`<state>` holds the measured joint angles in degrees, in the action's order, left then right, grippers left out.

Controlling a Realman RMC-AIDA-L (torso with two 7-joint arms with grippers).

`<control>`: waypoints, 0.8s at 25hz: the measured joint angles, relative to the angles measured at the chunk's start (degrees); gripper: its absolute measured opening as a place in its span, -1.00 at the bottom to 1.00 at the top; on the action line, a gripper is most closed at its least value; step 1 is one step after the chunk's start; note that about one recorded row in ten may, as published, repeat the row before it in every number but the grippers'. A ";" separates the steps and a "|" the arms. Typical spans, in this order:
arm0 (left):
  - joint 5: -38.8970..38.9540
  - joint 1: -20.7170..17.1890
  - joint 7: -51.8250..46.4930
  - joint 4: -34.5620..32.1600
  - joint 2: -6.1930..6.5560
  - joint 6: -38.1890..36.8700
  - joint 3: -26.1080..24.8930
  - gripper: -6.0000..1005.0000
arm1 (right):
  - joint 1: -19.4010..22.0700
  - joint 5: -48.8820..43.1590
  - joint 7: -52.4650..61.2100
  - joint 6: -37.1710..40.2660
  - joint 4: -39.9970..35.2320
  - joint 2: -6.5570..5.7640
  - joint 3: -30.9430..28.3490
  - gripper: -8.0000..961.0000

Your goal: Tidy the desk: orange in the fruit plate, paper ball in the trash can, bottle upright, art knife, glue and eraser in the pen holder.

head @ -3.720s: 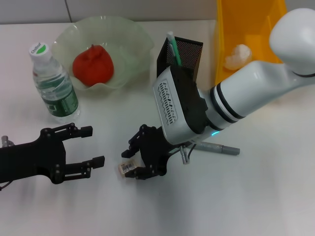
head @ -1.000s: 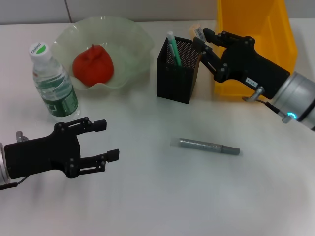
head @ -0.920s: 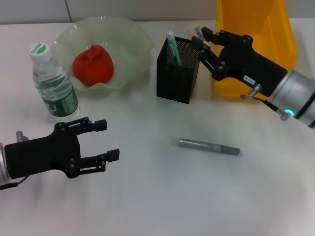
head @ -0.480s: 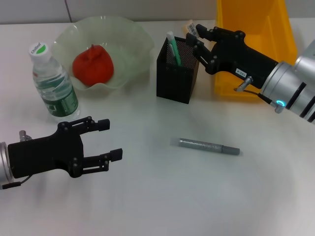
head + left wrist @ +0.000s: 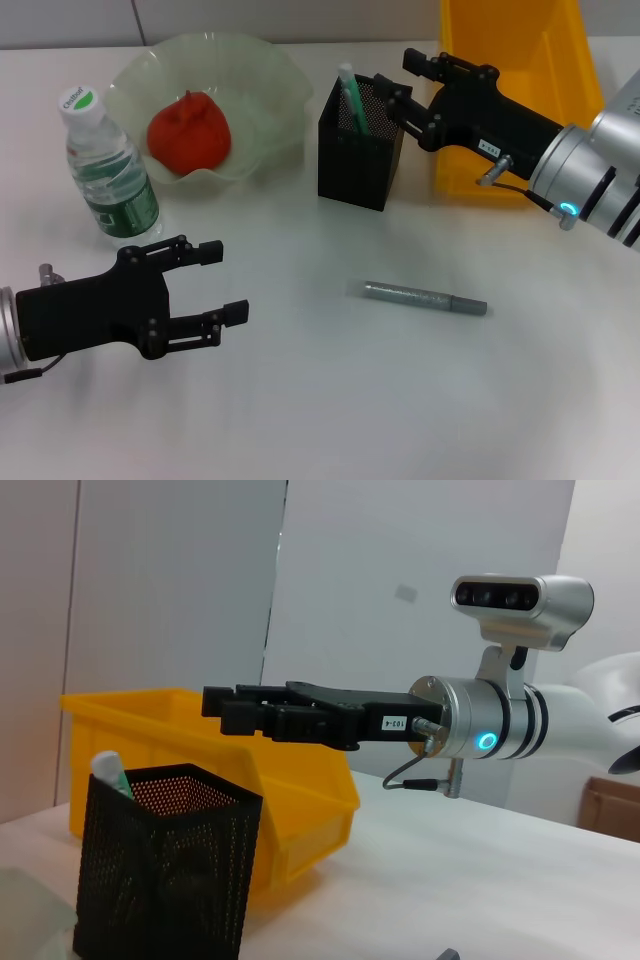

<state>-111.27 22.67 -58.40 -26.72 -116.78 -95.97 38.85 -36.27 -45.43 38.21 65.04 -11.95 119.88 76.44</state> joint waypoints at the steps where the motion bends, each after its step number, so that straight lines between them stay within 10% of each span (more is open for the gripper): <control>1: 0.00 0.00 -0.06 0.00 0.01 0.00 0.00 0.59 | -0.01 0.00 0.02 0.00 0.00 0.00 0.02 -0.19; 5: 0.00 0.00 -0.13 -0.07 0.06 -0.03 0.00 0.59 | 0.11 0.00 0.06 0.91 -0.01 0.00 0.06 -0.17; 15: 0.00 0.00 0.31 -0.09 0.01 -0.74 0.32 0.59 | 1.64 -0.22 10.58 6.85 -2.03 -0.68 -1.08 0.61; 20: -0.04 0.00 0.37 -0.09 -0.10 -1.08 0.48 0.59 | 3.67 -3.26 18.24 11.02 -6.80 -1.91 -0.84 0.60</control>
<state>-111.31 22.68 -58.03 -26.81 -116.88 -97.05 39.33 -32.60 -48.70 56.45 76.06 -18.75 117.97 75.61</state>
